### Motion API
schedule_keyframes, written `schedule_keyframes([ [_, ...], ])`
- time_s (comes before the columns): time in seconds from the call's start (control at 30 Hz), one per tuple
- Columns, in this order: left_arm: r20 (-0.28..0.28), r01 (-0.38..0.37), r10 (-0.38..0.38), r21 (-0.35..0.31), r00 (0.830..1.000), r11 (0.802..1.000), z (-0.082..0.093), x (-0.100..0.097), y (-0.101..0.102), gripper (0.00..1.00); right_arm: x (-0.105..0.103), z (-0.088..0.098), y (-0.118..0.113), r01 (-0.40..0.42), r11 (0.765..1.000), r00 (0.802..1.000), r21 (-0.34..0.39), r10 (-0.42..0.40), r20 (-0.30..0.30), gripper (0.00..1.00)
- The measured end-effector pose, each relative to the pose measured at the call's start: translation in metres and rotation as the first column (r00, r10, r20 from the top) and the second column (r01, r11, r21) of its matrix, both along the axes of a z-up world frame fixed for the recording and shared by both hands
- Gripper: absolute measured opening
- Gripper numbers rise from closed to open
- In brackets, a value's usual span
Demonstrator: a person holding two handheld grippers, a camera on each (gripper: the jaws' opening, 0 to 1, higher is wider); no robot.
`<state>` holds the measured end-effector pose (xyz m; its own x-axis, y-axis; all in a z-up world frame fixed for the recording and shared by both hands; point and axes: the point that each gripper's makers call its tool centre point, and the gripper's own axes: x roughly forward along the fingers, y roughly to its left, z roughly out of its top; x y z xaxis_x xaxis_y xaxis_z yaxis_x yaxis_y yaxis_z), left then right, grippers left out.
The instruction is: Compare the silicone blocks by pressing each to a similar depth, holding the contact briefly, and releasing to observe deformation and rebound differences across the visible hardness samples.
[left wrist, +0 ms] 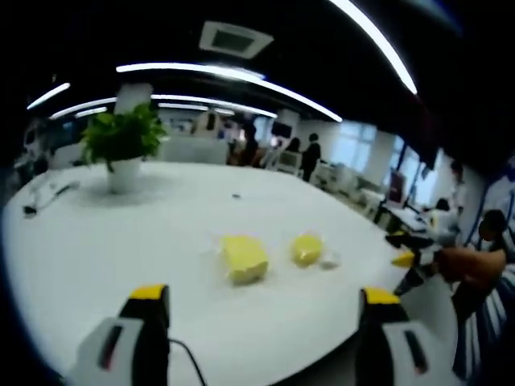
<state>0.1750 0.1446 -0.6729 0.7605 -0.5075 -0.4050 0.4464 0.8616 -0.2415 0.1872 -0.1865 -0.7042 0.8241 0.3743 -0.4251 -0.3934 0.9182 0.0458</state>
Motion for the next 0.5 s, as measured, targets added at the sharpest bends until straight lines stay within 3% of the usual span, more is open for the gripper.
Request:
schedule_keyframes([
  [0.33,0.035,0.017,-0.018,0.020,0.999,1.000,0.0052,-0.0013,-0.0015,1.00,0.0016,0.0004,0.0000,-0.009,1.000,1.000,-0.005,0.009,-0.002,0.96],
  [0.5,0.026,0.020,-0.021,0.019,0.999,1.000,0.0052,-0.0014,-0.0009,1.00,0.0021,0.0004,0.0008,-0.007,1.000,1.000,-0.004,0.007,0.001,0.96],
])
